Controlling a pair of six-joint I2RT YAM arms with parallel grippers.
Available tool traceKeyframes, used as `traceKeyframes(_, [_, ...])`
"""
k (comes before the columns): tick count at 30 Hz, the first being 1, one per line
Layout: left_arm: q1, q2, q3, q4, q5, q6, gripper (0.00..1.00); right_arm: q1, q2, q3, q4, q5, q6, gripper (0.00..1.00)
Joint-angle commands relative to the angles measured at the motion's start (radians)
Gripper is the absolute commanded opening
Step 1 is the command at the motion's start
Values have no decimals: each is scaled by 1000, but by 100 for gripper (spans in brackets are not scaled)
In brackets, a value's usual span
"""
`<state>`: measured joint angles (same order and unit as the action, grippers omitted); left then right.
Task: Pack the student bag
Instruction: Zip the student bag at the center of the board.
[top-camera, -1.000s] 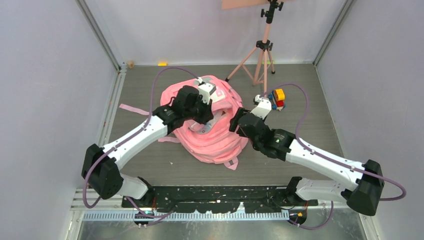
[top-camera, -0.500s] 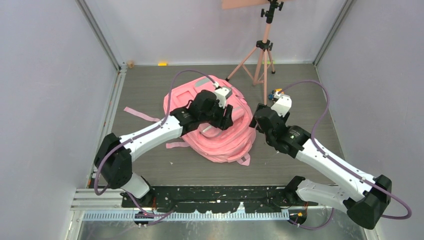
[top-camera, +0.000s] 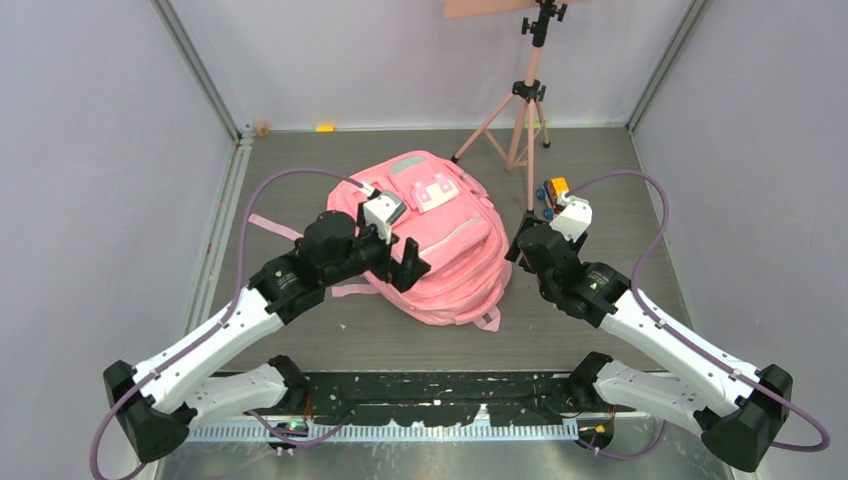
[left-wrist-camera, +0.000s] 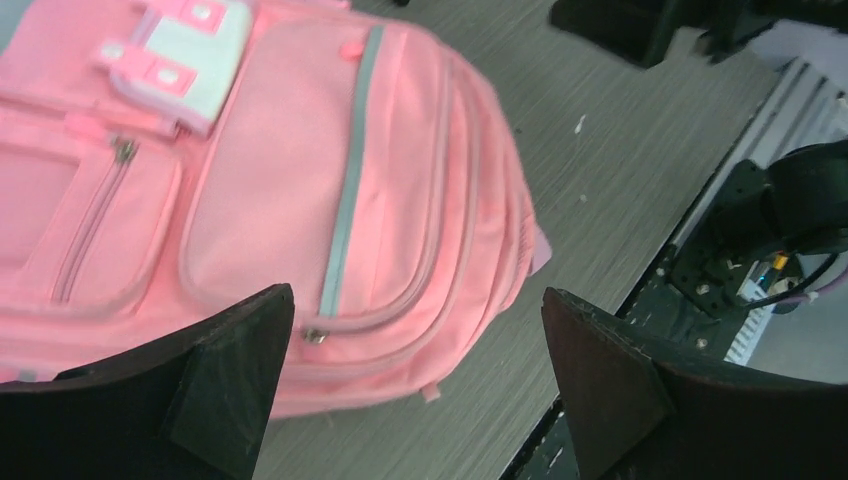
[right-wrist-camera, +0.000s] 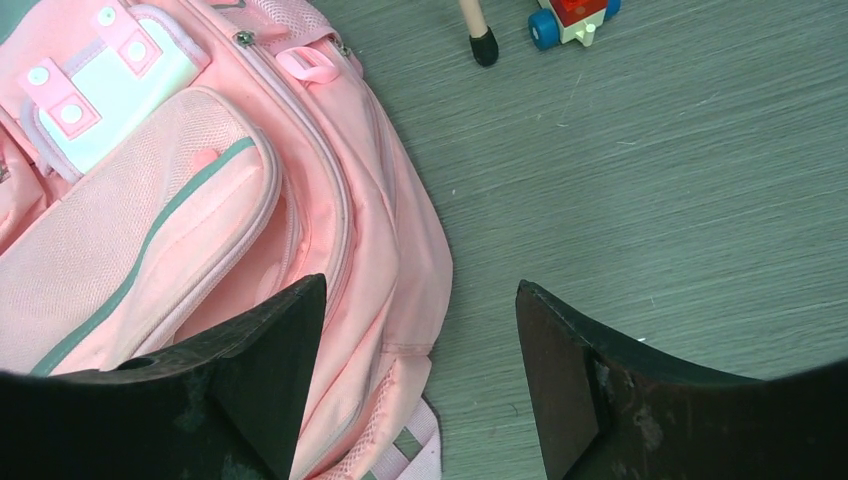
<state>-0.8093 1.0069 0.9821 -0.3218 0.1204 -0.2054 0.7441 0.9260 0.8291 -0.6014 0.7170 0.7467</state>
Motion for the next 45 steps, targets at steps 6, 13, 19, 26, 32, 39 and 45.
traceKeyframes(6, [196,-74,-172,-91,-89,-120,95,-3,-11,-4,67,-7,3,76])
traceKeyframes(13, [198,-19,-222,55,33,-80,72,-4,-11,-23,89,-43,21,75])
traceKeyframes(19, [198,-9,-280,136,46,-65,55,-3,0,-28,101,-84,32,75])
traceKeyframes(26, [197,31,-293,173,67,-37,44,-3,17,-30,109,-110,48,75])
traceKeyframes(32, [197,49,-309,224,89,-22,38,-3,17,-37,118,-122,69,75])
traceKeyframes(39, [198,78,-313,248,142,-1,30,-3,22,-38,119,-132,76,75])
traceKeyframes(45, [197,115,-310,240,210,4,20,-4,20,-43,119,-138,86,75])
